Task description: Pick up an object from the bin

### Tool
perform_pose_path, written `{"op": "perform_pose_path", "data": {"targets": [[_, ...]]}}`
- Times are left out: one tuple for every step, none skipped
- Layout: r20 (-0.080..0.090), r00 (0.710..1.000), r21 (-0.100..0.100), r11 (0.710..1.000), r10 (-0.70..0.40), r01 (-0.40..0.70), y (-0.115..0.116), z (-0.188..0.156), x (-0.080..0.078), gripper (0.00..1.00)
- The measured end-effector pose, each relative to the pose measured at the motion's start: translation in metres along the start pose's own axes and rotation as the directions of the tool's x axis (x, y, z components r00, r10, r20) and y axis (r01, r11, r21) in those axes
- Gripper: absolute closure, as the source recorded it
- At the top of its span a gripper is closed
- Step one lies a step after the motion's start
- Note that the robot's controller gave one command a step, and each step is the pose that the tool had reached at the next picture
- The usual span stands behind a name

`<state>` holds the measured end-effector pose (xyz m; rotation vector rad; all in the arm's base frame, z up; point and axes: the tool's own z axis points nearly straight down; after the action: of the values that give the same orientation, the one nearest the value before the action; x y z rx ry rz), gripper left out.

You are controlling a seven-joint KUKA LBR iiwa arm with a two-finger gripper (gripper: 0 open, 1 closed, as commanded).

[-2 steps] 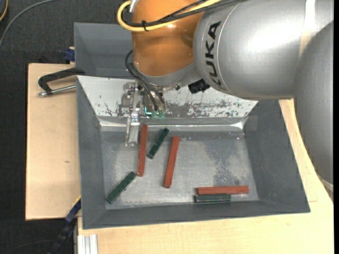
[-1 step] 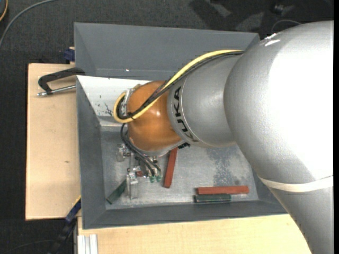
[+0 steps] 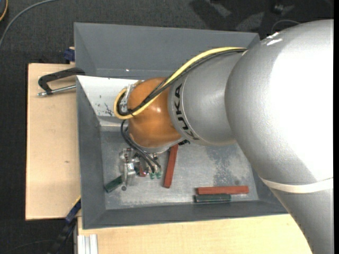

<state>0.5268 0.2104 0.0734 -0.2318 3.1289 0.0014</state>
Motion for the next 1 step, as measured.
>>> {"op": "perform_pose_path", "data": {"targets": [[0.008,0.904,-0.001,0.904,-0.428,0.428,0.0071,-0.0611,0.0027,1.00]]}}
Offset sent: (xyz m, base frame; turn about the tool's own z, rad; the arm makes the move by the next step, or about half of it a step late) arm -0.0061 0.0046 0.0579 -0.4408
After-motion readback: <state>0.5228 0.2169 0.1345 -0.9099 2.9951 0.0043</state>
